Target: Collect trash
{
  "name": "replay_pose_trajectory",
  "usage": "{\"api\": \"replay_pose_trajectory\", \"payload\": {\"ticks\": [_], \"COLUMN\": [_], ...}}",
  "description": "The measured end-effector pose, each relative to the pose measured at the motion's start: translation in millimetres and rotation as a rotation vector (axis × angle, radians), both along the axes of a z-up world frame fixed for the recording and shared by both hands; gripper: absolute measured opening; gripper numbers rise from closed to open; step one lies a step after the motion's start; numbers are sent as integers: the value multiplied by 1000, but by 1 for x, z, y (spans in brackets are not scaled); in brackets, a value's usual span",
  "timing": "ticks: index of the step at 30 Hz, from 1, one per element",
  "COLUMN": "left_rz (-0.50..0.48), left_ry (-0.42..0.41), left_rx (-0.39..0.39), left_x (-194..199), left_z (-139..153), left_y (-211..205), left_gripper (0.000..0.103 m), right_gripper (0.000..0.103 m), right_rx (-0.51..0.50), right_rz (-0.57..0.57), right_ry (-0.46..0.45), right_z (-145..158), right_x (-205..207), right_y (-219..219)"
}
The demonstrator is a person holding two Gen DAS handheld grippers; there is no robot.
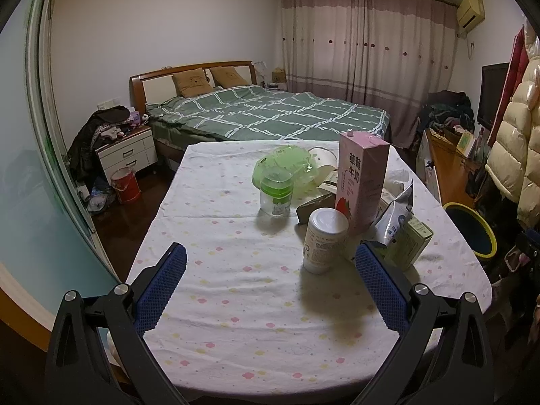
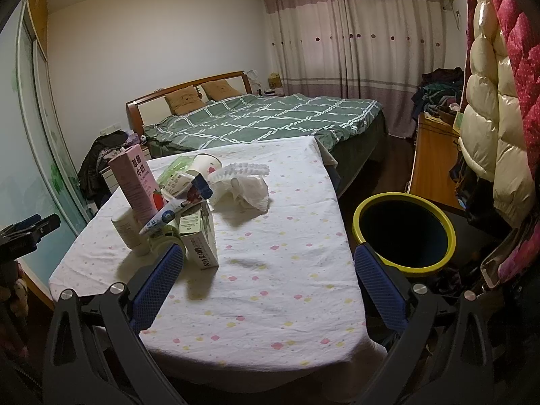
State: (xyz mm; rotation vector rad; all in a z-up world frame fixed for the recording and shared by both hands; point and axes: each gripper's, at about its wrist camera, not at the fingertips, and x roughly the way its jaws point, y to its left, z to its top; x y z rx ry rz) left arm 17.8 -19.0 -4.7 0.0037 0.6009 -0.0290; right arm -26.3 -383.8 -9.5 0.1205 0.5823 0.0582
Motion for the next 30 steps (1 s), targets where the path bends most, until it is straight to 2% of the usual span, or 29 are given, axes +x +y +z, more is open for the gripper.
{"api": "replay_pose_trajectory", "payload": {"ticks": [30], "left_rz": [-7], "left_ry": [8], "left_rx": [12], "left_x": [2], "left_z": [-2], "left_y": [-4], "left_gripper": [99], "right_gripper": [97], "right_rx": [4], "right_rz": [-5], "right_ry": [5], "right_z": [-1], "right_x": [2], "right_y": [-3]}}
